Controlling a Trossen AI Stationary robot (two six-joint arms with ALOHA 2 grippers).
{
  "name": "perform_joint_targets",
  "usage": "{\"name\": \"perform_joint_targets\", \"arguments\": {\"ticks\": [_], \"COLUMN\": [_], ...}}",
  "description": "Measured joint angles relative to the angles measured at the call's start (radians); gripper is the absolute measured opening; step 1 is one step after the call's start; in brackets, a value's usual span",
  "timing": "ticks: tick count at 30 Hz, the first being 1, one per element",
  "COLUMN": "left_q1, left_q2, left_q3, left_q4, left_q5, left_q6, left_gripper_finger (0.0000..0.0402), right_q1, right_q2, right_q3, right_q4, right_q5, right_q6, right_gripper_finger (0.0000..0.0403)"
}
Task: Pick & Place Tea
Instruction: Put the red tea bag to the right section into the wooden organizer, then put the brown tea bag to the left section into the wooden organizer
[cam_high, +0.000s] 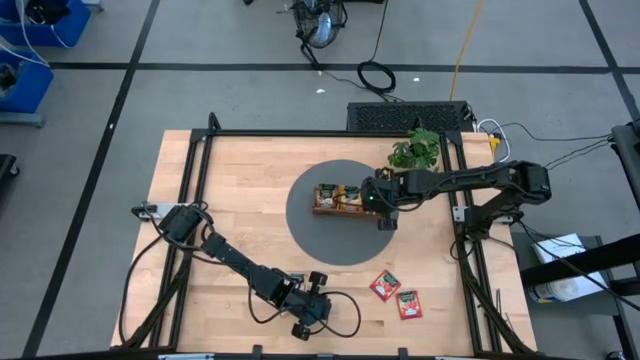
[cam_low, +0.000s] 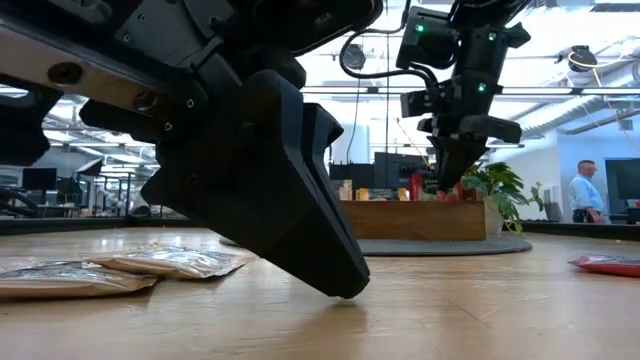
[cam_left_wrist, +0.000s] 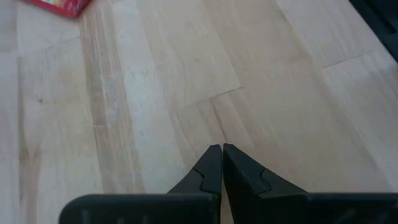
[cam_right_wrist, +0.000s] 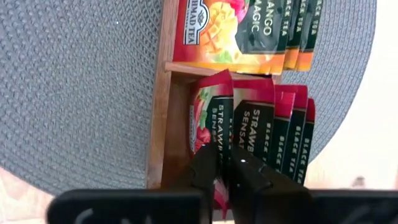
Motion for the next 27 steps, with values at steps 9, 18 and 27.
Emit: {"name": "perform_joint_targets", "arguments": {"ticks": [9, 18, 27], "left_q1": [-0.002, 0.000, -0.027], "left_q2": [0.000, 0.002, -0.002], "left_q3": [0.000, 0.000, 0.000], "left_q4": [0.001, 0.000, -0.008], "left_q5": [-0.001, -0.008, -0.159], "left_q6": [0.005, 0.032, 0.133], "left_gripper_finger": [0.0021, 0.0021, 0.0021], "right_q1": [0.001, 0.005, 0.237], "right_q2": [0.000, -0.043, -0.221], "right_q3": [0.000, 0.070, 0.095], "right_q4": [0.017, 0.010, 0.126], "right_q5": [0.005, 0.166, 0.091], "right_q6": [0.044, 0.077, 0.362], "right_gripper_finger": [0.0099, 0.0136, 0.0070]}}
